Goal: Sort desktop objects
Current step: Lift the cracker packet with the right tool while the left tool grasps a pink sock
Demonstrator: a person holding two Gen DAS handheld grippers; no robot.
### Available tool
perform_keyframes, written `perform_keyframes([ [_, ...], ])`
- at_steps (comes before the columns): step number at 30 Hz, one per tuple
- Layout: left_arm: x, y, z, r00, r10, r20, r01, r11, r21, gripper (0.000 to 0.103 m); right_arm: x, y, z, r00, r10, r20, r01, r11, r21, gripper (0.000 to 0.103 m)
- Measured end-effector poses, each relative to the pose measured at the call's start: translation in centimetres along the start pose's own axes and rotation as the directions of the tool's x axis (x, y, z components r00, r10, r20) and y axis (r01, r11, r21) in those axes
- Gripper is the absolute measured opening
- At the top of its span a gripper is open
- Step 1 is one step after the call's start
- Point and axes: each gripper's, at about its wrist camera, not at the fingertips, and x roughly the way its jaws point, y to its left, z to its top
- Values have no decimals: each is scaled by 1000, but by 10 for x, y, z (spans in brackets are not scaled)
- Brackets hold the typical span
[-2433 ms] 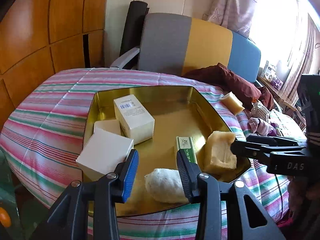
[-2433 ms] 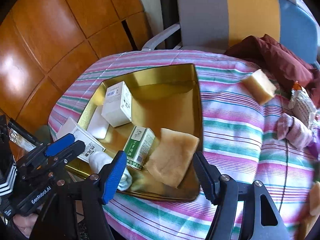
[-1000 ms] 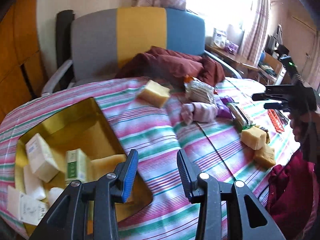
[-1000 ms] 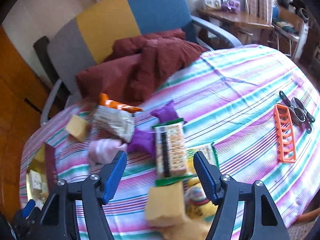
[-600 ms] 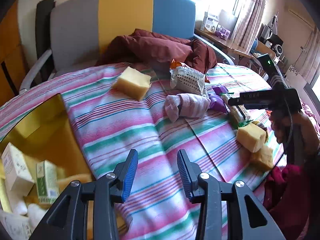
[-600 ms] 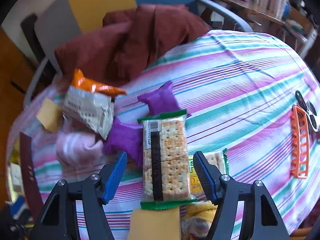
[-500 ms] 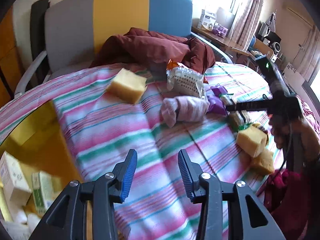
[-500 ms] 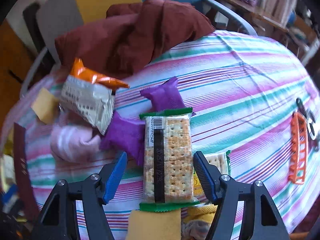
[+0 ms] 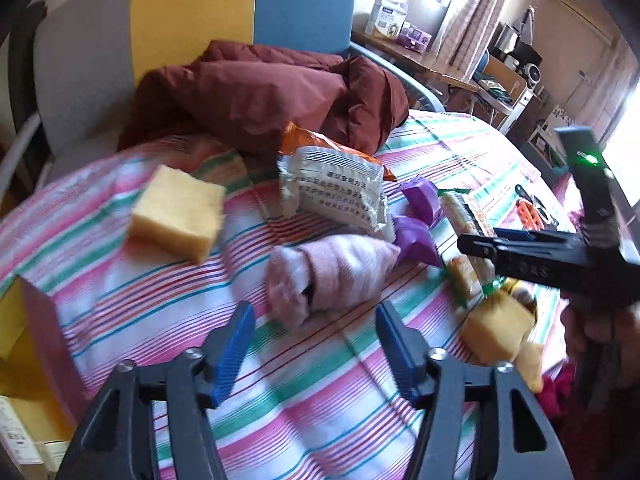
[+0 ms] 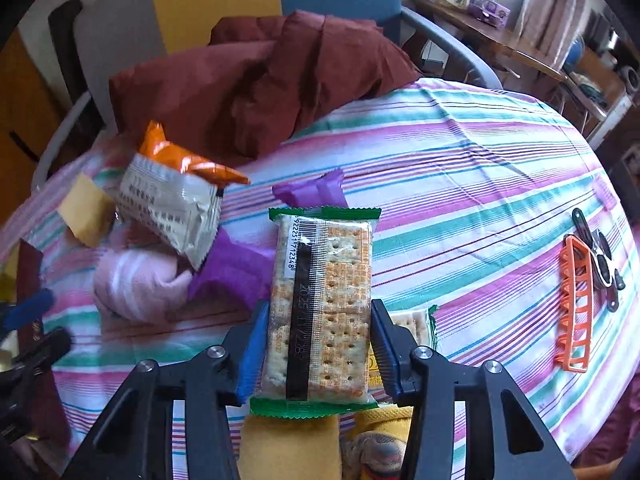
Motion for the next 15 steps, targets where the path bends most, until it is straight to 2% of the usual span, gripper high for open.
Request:
perform_keyframes([
  [4,19,-7,6,1000,22,-2,-22,1000,-22,83,-9,-1,1,999,13,36,-14,1000,10,49],
  [9,36,-10,11,1000,30,3,-30,997,-67,84,-9,0,6,998,30,50,-31,1000,4,49],
  [15,56,-18,17,998,63,-23,-64,996,-55,85,-7,-3,11,997,36,69,-36,999,0,49],
])
